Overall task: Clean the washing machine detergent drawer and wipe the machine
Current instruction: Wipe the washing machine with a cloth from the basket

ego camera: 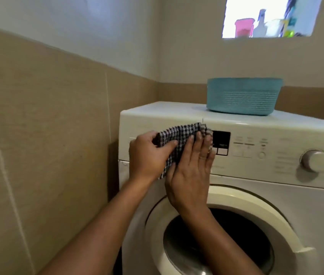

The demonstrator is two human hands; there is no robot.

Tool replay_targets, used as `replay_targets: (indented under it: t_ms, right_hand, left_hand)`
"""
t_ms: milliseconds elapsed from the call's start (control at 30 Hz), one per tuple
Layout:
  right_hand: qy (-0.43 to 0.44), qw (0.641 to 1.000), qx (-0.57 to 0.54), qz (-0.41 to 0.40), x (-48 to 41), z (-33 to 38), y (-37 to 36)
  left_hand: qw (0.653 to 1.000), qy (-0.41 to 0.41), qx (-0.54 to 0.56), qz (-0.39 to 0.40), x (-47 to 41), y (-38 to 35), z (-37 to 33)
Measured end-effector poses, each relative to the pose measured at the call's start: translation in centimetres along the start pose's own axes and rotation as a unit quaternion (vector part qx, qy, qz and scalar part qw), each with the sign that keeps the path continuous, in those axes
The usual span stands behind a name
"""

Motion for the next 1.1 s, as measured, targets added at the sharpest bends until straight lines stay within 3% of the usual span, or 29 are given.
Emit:
replay_targets:
  t_ms: [100,200,367,533,700,833,967,1033,1100]
  right_hand:
    - [-0.02,0.999,-0.05,-0.011,-0.3,0.3,0.2]
    - [-0.026,0.999,-0.035,-0.03,-1.2,1.0,0.1]
    - [0.093,0.994,0.063,-0.018,-3.9,6.3,-1.1]
    - [0.2,0.974,0.106,0.002,-4.9,12.6,-2.6]
    - [0.244,0.965,0.096,0.005,-2.2,11.9,-3.5]
    - [0.189,0.975,0.113,-0.012,1.4,6.4,-3.4]
    - [0.028,0.991,0.13,-0.013,1.3,1.2,-2.4]
    - [-0.065,0.992,0.104,-0.016,-0.9,1.7,-1.5]
    - [-0.083,0.993,0.086,-0.017,-3.7,4.2,-0.7]
  left_hand:
    - [0.994,0.002,-0.079,-0.069,0.3,1.5,0.7]
    - [0.993,0.029,-0.074,-0.086,-0.4,3.1,1.1]
    - [0.991,0.096,-0.035,-0.081,-2.5,6.1,1.2]
    - [0.995,0.092,-0.003,-0.046,-2.8,8.5,2.5]
    - [0.99,0.135,-0.006,-0.029,-1.8,10.1,4.6]
    - [0.992,0.12,0.025,0.036,-0.4,8.6,4.8]
    - [0.991,0.118,-0.004,0.057,0.6,8.1,4.3]
    - [0.99,0.13,0.005,0.046,0.9,8.4,4.0]
    - [0.99,0.136,0.031,0.027,0.8,8.7,3.9]
Point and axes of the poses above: each hand's wrist, its own x-axis away from the middle knuckle, its own y-axis out of the back of the hand, z = x × y, the point moved 3 cm from there along -x, towards the middle knuckle, and after that the axes turned 12 degrees about x, right-handed, at the moved point
